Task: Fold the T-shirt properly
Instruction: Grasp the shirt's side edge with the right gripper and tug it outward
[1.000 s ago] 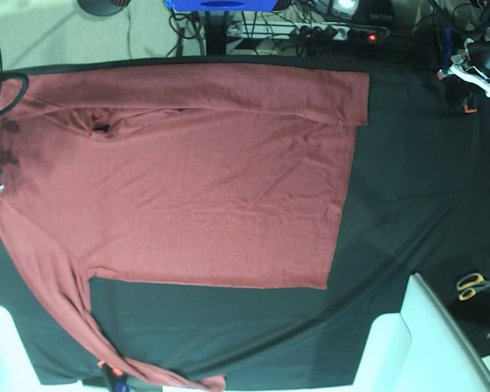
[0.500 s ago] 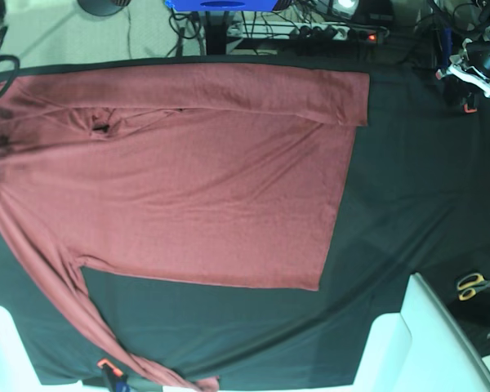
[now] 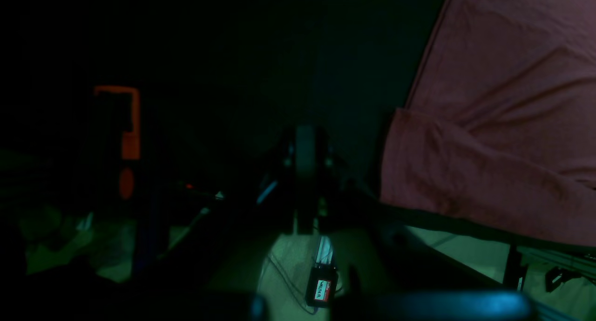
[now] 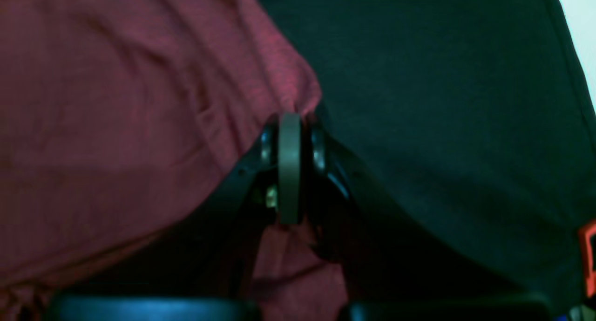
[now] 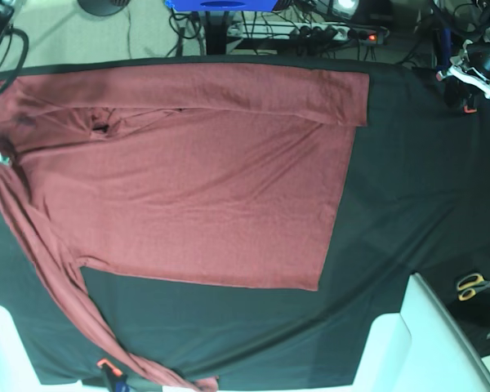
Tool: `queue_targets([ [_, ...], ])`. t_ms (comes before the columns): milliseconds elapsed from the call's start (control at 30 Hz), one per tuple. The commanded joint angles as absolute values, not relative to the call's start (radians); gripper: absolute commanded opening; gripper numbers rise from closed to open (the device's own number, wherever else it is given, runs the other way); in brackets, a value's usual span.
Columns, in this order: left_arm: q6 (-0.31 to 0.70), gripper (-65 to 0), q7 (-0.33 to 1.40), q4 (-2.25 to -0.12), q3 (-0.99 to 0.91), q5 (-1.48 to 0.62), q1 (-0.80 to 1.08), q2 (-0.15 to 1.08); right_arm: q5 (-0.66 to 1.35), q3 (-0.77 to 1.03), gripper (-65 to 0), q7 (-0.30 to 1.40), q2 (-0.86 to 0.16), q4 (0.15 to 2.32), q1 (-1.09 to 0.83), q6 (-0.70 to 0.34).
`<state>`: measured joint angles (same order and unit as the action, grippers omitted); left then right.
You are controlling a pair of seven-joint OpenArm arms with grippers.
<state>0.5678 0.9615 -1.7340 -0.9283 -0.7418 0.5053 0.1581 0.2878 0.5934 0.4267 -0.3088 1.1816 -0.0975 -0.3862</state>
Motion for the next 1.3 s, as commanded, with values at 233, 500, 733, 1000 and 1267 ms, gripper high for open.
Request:
queue_targets([
  [233, 0.568, -65.0, 0.946, -1.748, -0.935, -0.760, 0.509, 0.174, 0.302, 0.599, -65.0, 0.470, -0.278, 1.314, -0.189, -0.383],
  [500, 0.568, -65.0, 0.946, -1.748, -0.934, -0.760, 0.507, 0.174, 0.302, 0.599, -65.0, 0.472, -0.277, 1.310, -0.219, -0.383],
  [733, 0.568, -65.0, 0.944, -1.748, -0.858, -0.759, 0.506, 0.177, 0.302, 0.593, -44.6, 0.472, -0.277, 1.333, -0.200, -0.383],
  [1000, 0.568, -65.0, 0.943, -1.748, -0.857, -0.759, 0.506, 0.174, 0.295, 0.588, -27.2, 0.473, -0.286, 1.388, -0.108, -0.384],
  [1267, 0.568, -65.0, 0.943, -1.748, -0.860, -0.759, 0.509, 0.176, 0.294, 0.587, -27.3, 0.506, -0.375, 0.905, 0.194, -0.495],
])
